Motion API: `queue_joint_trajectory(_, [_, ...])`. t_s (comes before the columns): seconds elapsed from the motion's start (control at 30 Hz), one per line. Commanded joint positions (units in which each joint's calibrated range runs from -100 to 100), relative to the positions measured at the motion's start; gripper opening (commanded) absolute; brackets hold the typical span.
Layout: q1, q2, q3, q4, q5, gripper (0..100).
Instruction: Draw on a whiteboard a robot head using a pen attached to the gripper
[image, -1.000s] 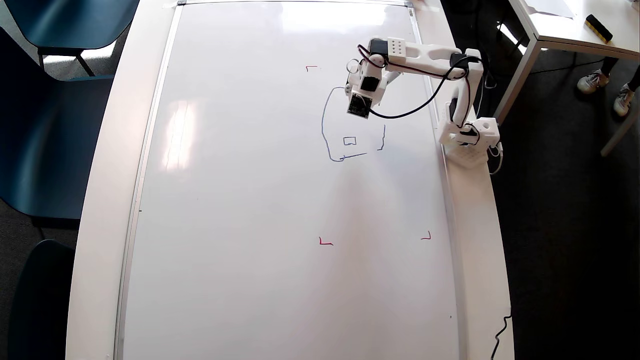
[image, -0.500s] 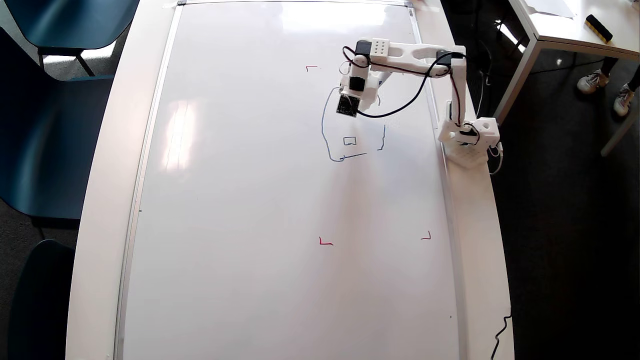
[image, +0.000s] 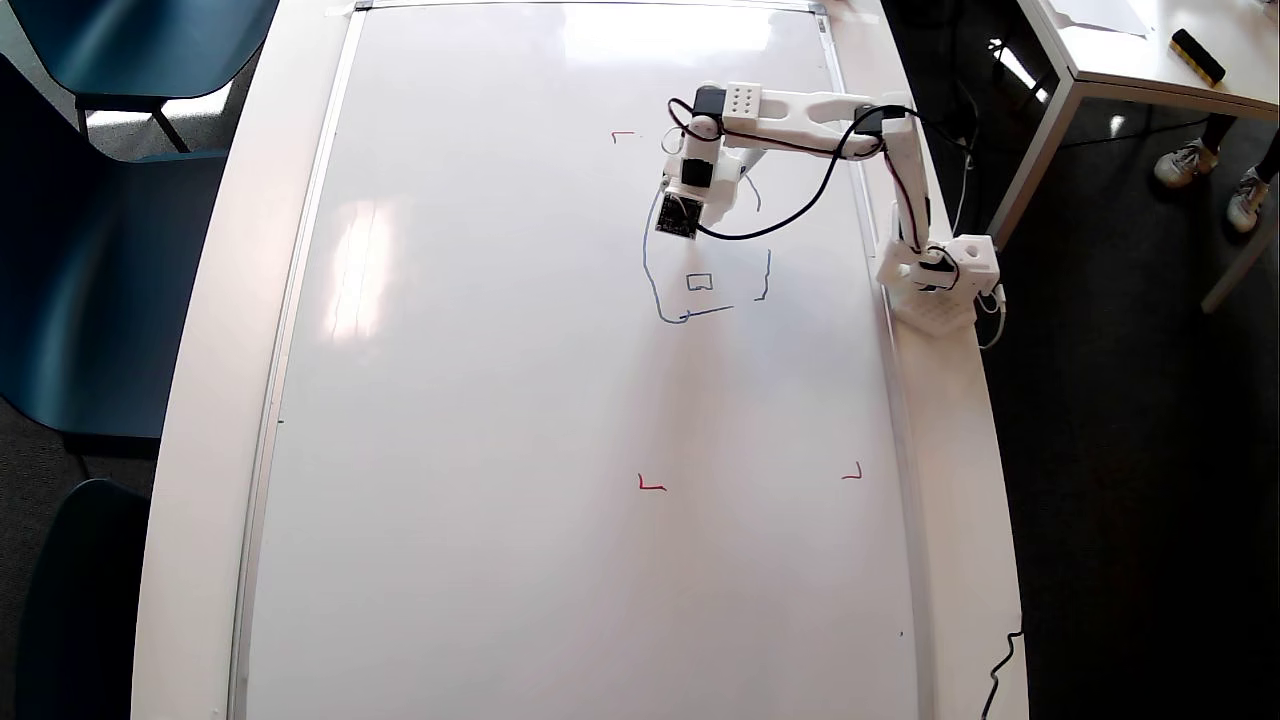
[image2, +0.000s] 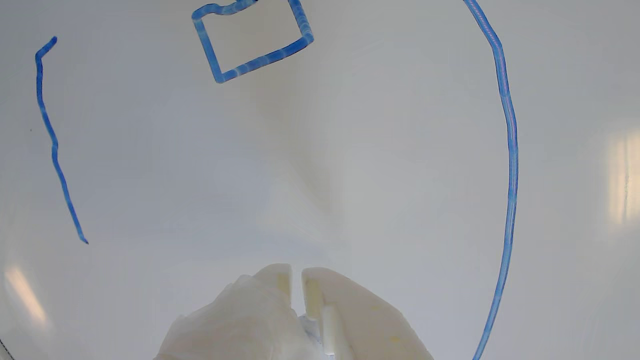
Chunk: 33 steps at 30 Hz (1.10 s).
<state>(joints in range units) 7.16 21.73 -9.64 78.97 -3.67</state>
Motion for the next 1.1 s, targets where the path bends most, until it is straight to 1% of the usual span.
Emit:
queue_joint_trajectory(0.0, [-0.72, 0.45, -3.21, 0.35, 0.13, 1])
queue_joint_trajectory(0.13, [-1.23, 0.62, -2.93, 0.35, -0.13, 1])
queue_joint_trajectory(0.4, [-1.82, 0.62, 2.78, -3.12, -0.08, 1])
queue_joint_trajectory(0.83, [-1.46, -0.64, 5.69, -3.3, 0.03, 1])
queue_joint_trajectory(1.07, [-1.31, -5.25, 11.05, -4.77, 0.19, 1])
